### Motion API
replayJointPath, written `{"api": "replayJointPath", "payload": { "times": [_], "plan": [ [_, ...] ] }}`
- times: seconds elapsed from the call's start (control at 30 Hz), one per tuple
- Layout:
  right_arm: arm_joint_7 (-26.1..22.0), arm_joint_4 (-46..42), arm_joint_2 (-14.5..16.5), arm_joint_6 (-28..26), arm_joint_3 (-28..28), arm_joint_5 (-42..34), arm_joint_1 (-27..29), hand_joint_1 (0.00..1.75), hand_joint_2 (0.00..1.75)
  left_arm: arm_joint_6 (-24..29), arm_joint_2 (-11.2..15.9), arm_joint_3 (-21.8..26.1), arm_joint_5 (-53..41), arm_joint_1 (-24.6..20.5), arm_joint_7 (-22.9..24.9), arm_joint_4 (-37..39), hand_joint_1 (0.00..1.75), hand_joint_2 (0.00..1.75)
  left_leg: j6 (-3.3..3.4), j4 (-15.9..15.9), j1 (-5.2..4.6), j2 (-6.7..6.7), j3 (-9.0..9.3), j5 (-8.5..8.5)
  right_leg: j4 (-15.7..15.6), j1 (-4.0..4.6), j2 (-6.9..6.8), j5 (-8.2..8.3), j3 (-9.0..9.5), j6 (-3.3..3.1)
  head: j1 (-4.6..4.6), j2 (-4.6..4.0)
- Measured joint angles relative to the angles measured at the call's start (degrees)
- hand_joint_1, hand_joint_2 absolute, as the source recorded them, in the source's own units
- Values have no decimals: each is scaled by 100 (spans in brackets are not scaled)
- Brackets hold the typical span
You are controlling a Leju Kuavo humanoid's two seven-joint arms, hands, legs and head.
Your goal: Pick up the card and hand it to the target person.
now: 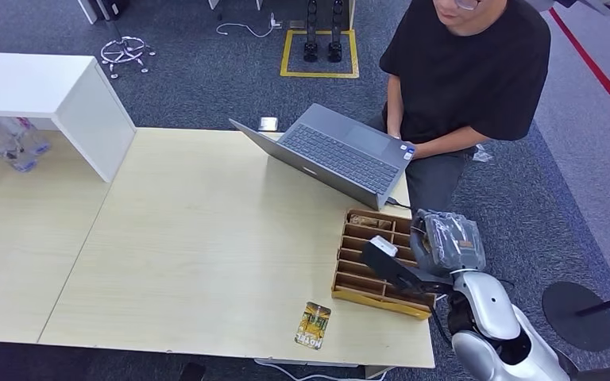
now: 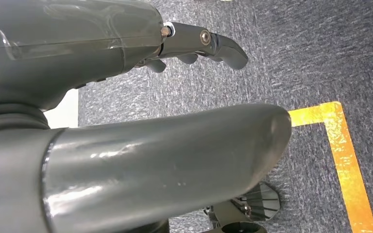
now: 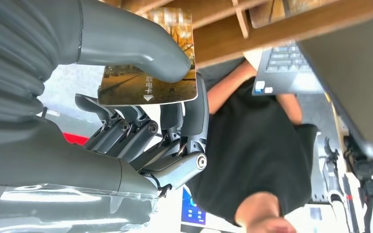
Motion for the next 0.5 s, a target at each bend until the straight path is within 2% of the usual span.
{"api": "replayJointPath", "payload": {
  "times": [0.23, 0.5],
  "plan": [
    [185, -749, -219, 186, -196, 8, -113, 171, 175, 20, 1, 1, 17, 2, 9, 0, 0, 0, 0, 0, 0, 0, 2, 0, 0, 0, 0, 0, 0, 0, 0, 0],
    [297, -1162, -426, 27, -576, 29, -158, 171, 175, 16, 2, 1, 10, 2, 12, 0, 0, 0, 0, 0, 0, 0, 0, 0, -1, 0, 0, 0, 0, 0, -1, 0]
  ]
}}
